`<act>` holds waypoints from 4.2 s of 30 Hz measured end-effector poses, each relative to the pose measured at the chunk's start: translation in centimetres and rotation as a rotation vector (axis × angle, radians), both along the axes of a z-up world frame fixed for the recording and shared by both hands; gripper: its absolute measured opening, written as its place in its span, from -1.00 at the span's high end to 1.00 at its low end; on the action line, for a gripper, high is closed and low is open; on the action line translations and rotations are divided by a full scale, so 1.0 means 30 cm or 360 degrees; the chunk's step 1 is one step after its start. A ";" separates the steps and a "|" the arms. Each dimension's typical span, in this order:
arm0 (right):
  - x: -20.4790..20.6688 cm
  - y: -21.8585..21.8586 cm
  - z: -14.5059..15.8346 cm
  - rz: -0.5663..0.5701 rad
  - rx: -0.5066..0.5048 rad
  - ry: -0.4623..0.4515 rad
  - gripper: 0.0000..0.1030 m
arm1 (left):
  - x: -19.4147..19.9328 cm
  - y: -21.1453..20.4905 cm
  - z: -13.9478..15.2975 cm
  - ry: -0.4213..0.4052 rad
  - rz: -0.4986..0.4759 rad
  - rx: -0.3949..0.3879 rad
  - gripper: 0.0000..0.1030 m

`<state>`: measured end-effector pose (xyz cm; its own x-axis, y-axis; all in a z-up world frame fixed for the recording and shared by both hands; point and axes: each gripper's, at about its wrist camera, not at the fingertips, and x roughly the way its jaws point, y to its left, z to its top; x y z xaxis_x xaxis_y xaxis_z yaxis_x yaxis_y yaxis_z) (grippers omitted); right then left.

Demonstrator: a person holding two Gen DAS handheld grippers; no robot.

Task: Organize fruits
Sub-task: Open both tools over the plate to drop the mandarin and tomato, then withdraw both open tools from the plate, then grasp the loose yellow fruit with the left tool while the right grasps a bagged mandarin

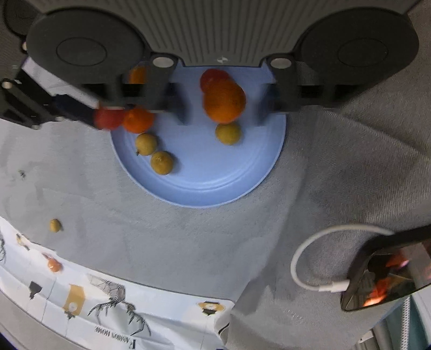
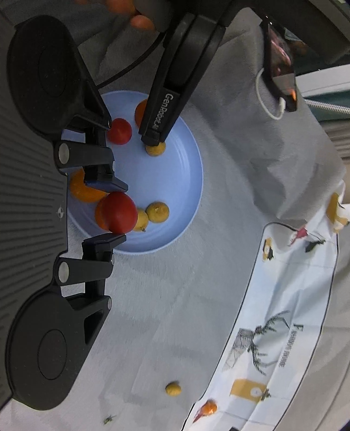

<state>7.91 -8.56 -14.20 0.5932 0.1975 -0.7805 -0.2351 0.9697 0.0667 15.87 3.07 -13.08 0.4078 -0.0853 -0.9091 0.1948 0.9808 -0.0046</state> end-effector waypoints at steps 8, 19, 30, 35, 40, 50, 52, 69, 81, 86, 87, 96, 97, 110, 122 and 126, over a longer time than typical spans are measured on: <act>-0.111 -0.042 0.085 -0.0017 -0.0018 0.0025 -0.64 | -0.162 0.014 0.121 -0.0142 -0.0053 -0.0036 -0.99; -0.399 -0.116 0.264 -0.0292 0.0112 0.0009 -0.92 | -0.484 0.108 0.273 -0.0205 0.0198 0.0000 -0.99; -0.629 -0.144 0.391 -0.0351 0.0185 -0.0154 -0.98 | -0.698 0.084 0.382 -0.0343 0.0133 0.0056 -0.99; -0.704 -0.135 0.431 -0.0325 0.0180 -0.0234 -0.98 | -0.759 0.066 0.416 -0.0389 0.0113 0.0056 -0.99; -0.749 -0.140 0.460 -0.0325 0.0192 -0.0287 -0.99 | -0.807 0.059 0.435 -0.0424 0.0102 0.0060 -0.99; -0.775 -0.142 0.476 -0.0325 0.0203 -0.0318 -0.98 | -0.852 0.058 0.473 -0.0510 0.0086 0.0066 -0.99; -0.776 -0.142 0.476 -0.0328 0.0204 -0.0319 -0.98 | -0.853 0.058 0.474 -0.0511 0.0086 0.0064 -0.99; -0.750 -0.149 0.448 -0.0343 0.0222 -0.0257 -0.98 | -0.823 0.050 0.444 -0.0455 0.0067 0.0081 -0.99; -0.708 -0.177 0.399 -0.0382 0.0265 -0.0169 -0.98 | -0.771 0.034 0.394 -0.0354 0.0059 0.0112 -0.99; -0.678 -0.236 0.355 -0.0489 0.0323 -0.0116 -0.98 | -0.731 0.012 0.361 -0.0285 0.0051 0.0143 -0.99; -0.673 -0.254 0.344 -0.0522 0.0334 -0.0110 -0.98 | -0.719 0.005 0.352 -0.0269 0.0050 0.0154 -0.99; -0.551 -0.493 0.201 -0.0889 0.0340 -0.0089 -0.98 | -0.554 -0.112 0.297 -0.0165 0.0030 0.0251 -0.99; -0.529 -0.529 0.190 -0.0927 0.0328 -0.0102 -0.98 | -0.526 -0.139 0.294 -0.0163 0.0017 0.0257 -0.99; -0.018 -1.168 0.085 -0.0995 -0.0053 -0.0408 -0.98 | 0.068 -0.884 0.048 -0.0257 -0.0450 0.0148 -0.99; 0.725 -1.419 -0.194 -0.0740 0.0024 -0.0327 -0.98 | 0.471 -1.220 -0.276 -0.0121 -0.0479 0.0040 -0.99; 0.843 -1.377 -0.269 -0.0704 -0.0059 -0.0347 -0.91 | 0.467 -1.208 -0.293 -0.0202 -0.0471 0.0005 -0.63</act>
<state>33.21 -49.86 -22.27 0.7642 -0.1356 -0.6306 0.1948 0.9805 0.0253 29.89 -33.16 -21.87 0.4760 -0.2147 -0.8528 0.4707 0.8813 0.0408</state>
